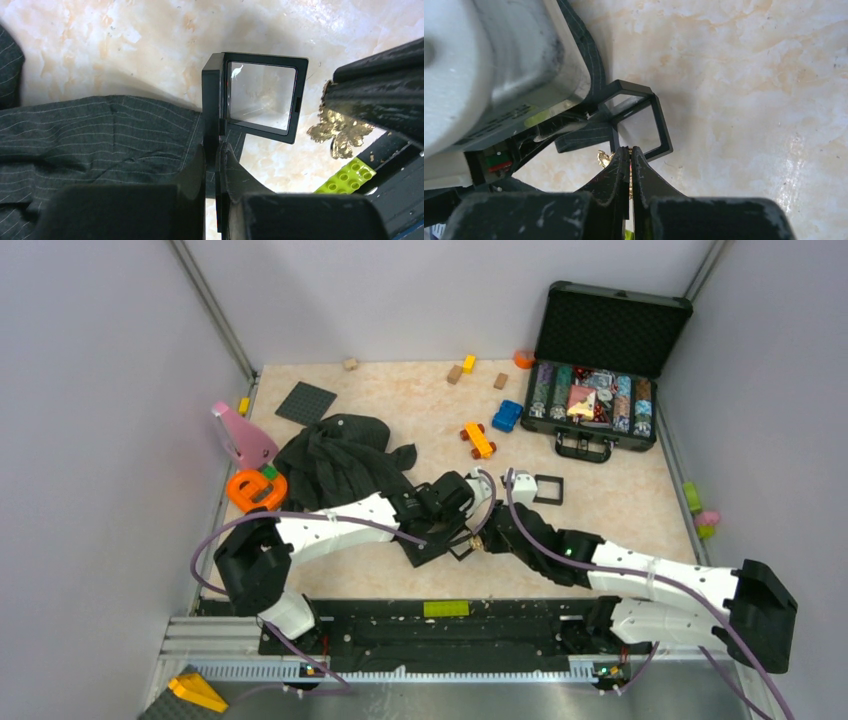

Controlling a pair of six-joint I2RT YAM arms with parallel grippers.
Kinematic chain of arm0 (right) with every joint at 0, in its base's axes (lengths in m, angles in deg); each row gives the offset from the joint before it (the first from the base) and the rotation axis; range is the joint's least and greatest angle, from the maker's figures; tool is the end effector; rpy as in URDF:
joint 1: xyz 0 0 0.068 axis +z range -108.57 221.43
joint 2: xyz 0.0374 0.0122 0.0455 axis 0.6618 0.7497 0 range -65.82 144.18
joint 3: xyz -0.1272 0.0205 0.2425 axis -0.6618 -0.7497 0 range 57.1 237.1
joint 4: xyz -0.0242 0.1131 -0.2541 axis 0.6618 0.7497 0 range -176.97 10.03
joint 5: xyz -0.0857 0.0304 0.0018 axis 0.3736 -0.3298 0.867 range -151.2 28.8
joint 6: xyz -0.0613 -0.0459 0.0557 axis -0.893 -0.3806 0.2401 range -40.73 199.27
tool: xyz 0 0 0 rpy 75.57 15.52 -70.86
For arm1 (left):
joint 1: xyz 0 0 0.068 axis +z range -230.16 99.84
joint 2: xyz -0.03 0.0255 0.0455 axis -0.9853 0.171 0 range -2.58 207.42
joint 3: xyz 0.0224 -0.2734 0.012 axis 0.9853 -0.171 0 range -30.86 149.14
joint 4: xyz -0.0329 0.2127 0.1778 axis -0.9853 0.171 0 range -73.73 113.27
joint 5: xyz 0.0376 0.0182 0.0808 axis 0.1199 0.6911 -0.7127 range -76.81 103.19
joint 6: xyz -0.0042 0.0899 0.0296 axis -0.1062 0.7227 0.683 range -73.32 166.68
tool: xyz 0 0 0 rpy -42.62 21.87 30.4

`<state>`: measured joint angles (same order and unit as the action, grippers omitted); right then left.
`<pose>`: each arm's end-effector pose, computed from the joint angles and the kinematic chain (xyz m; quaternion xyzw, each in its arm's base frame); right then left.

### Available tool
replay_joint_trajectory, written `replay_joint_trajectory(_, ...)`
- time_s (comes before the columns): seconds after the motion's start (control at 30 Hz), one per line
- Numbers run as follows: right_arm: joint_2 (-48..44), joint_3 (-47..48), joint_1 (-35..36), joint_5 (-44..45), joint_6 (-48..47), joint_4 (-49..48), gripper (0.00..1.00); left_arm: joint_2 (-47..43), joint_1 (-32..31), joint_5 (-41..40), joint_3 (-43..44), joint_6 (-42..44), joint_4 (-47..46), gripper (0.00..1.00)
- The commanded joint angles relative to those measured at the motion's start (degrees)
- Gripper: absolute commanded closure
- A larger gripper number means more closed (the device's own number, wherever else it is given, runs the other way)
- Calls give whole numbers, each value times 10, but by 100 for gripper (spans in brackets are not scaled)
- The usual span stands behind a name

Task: Remove the brooch from the garment
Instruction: Pick up the brooch from the center of the board.

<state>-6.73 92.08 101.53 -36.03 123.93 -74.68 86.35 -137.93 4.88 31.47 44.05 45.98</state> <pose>0.1665 0.2164 0.1986 -0.0196 0.8764 0.2298 0.4227 0.2055 -0.3029 0.1826 0.4232 0.8559 -0.0854 0.2847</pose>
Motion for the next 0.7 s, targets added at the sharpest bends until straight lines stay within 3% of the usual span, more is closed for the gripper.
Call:
replay_joint_trajectory(0.0, -6, -19, -10, -9, 11, -50, 100, 16, -10, 0, 35, -20, 2, 100)
replay_joint_trajectory(0.17, -12, -60, -17, -29, 20, -112, 100, 24, -13, 13, 39, -27, -1, 100)
replay_joint_trajectory(0.43, -104, -189, -22, -44, -24, -326, 100, 21, -13, 61, 37, -26, -11, 100)
replay_joint_trajectory(0.67, -120, -222, -23, -30, -40, -378, 100, 21, -12, 73, 37, -31, -19, 100)
